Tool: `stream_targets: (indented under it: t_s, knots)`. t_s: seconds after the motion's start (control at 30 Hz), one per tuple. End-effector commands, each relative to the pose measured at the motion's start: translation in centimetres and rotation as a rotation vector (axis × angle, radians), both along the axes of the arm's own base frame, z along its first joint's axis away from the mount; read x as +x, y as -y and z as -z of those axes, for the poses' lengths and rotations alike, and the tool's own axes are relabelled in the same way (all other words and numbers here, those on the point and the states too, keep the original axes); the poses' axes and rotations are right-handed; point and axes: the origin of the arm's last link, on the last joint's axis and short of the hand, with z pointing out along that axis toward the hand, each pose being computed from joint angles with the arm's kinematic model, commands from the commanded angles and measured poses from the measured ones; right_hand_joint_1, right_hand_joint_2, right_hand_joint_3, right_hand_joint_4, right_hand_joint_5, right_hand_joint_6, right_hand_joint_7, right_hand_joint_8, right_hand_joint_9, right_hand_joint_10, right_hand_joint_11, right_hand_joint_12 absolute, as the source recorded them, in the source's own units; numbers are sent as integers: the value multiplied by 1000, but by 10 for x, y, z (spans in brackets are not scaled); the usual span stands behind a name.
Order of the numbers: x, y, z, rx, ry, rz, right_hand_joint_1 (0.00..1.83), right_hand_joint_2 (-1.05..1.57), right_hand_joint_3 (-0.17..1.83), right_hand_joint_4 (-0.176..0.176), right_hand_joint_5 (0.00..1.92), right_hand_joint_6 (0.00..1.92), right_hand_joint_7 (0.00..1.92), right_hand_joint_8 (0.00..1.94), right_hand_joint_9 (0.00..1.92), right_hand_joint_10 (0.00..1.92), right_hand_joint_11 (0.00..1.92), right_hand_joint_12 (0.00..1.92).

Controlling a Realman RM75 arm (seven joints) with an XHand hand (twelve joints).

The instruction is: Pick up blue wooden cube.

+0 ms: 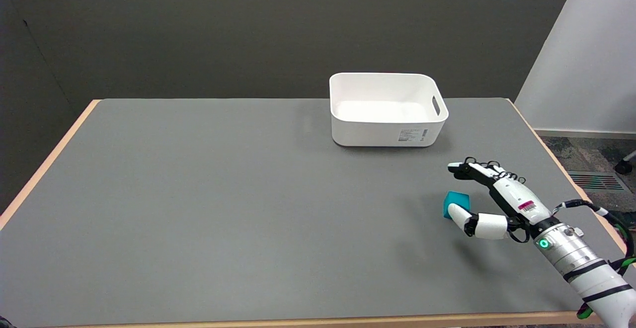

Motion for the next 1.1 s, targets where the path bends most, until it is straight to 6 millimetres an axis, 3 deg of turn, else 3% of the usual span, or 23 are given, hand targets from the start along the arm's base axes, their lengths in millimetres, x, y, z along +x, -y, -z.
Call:
stream_targets:
  t_s: [0.03,0.27,0.5,0.77,0.83,0.87,0.93,1.0,1.07,1.1]
  knots:
    - [-9,-8,-2,-36,-39,46,455,625,916,29,245,473,377,441,258,645,-1,971]
    - [-28,-9,5,-20,-14,106,455,625,916,31,245,473,378,440,260,649,-1,975]
    - [-30,-5,9,-5,-10,110,476,624,923,31,244,476,379,446,261,652,1,981]
    - [-26,4,13,29,-11,87,758,657,964,23,243,490,398,497,284,688,32,1028]
    - [-23,6,12,33,-10,70,878,706,951,9,250,536,410,670,360,795,106,1099]
    - [-22,6,12,35,-8,66,925,745,935,3,244,621,387,859,398,905,156,1156]
    - [-19,7,12,35,6,44,951,841,891,-1,204,931,262,1419,435,1245,264,1308]
    - [-18,7,11,33,16,33,995,928,820,-10,186,1149,200,1626,417,1579,296,1502]
    - [-17,9,11,34,23,22,1232,1336,155,-118,340,1606,340,1923,605,1815,179,1897]
    - [-16,9,11,37,22,19,1235,1381,90,-118,351,1642,342,1941,596,1871,178,1921]
